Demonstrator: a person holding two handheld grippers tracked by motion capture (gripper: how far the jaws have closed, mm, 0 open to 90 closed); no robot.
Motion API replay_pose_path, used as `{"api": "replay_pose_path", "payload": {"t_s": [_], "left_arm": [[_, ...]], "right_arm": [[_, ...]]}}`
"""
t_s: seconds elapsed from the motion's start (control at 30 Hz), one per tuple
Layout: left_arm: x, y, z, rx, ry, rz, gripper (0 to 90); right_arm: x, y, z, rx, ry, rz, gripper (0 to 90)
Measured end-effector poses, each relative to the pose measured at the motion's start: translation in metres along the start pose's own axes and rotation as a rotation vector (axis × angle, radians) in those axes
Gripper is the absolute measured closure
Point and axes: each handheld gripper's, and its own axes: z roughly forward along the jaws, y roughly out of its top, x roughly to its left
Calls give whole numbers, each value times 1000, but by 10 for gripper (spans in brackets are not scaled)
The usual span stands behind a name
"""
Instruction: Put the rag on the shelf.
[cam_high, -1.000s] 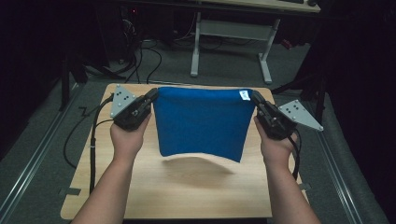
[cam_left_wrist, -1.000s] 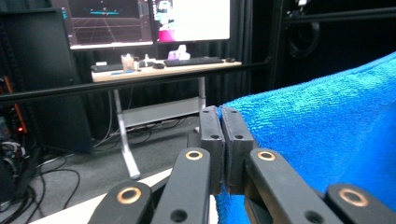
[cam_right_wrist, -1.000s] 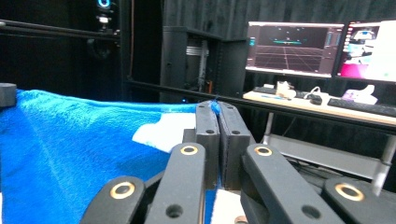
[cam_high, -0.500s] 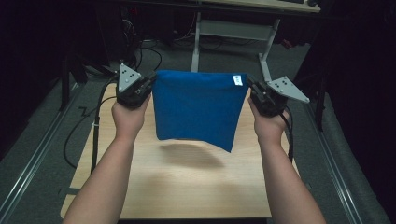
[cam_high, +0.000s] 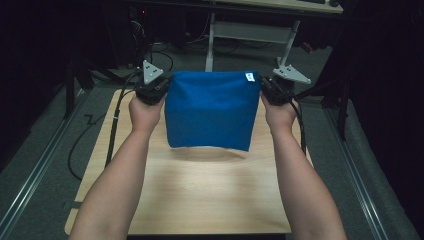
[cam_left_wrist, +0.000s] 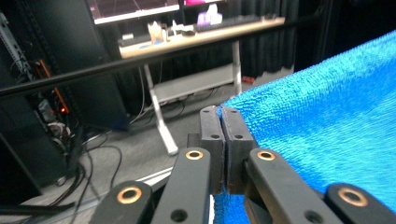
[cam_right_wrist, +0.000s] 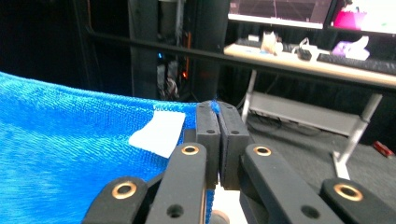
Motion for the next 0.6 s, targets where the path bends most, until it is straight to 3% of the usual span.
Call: {"api": "replay_pose_path", "payload": {"t_s": [0.2,0.37,0.4,0.53,0.6], "left_arm": [[9,-27,18,34,-55,-82,891],[9,-53,28,90,-74,-87,892],[10,-58,30,110,-87,-99,892],[8,-77,33,112,-113,-136,891],[5,-87,37,131,-116,-138,891]], "right_arm": [[-6,-20,19,82,6,-12,894],[-3,-34,28,119,20,-31,894],[-3,-38,29,128,24,-24,894],[-7,-56,34,160,41,23,894],[-8,-65,36,182,46,40,894]]}}
